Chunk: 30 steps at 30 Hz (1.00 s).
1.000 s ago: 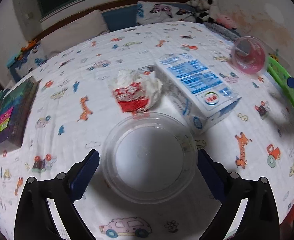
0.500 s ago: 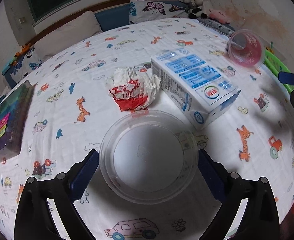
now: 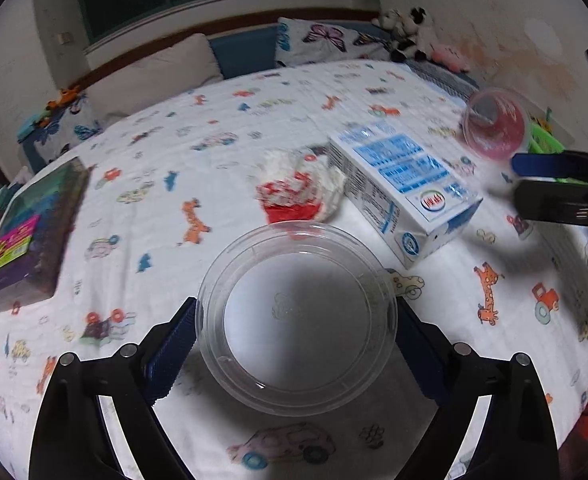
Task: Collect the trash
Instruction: 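Grasp milk carton with right tool while left tool grasps clear plastic lid, then drop milk carton and clear plastic lid into green basket with both tools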
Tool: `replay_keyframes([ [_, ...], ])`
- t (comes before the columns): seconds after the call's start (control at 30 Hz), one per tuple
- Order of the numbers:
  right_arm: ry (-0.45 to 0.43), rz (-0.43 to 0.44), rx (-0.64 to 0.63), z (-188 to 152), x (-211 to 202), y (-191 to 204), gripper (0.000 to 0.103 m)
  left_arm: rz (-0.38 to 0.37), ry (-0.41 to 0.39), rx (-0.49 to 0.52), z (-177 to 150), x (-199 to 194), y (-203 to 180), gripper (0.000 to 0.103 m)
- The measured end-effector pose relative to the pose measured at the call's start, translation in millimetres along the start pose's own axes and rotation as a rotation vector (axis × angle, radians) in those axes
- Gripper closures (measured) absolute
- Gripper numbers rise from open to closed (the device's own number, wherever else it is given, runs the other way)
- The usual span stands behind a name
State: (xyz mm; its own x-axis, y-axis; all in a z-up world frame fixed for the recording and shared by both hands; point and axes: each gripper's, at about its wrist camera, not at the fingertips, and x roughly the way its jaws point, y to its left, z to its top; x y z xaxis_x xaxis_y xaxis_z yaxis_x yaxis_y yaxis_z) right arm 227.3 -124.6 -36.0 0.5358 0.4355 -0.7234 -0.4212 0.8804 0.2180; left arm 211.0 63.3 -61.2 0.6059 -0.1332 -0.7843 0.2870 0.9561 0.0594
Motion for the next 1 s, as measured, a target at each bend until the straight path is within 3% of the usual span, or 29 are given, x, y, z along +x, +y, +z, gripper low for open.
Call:
replay_keyframes([
  [0.33,0.048,-0.023,-0.018,27.8,52.4,19.8,0.022,0.044,-0.053,-0.065,-5.3,-33.9,21.3,0.013],
  [0.53,0.067,-0.083,-0.015,36.5,73.0,18.7,0.022,0.048,-0.070,-0.065,-7.6,-41.2,23.1,0.013],
  [0.63,0.088,-0.092,-0.016,35.9,82.0,16.7,0.028,0.043,-0.074,-0.068,-8.4,-42.5,22.3,0.013],
  [1.0,0.041,-0.058,0.010,18.5,42.6,6.5,0.030,0.030,-0.089,-0.064,-2.2,-49.3,8.8,0.013],
])
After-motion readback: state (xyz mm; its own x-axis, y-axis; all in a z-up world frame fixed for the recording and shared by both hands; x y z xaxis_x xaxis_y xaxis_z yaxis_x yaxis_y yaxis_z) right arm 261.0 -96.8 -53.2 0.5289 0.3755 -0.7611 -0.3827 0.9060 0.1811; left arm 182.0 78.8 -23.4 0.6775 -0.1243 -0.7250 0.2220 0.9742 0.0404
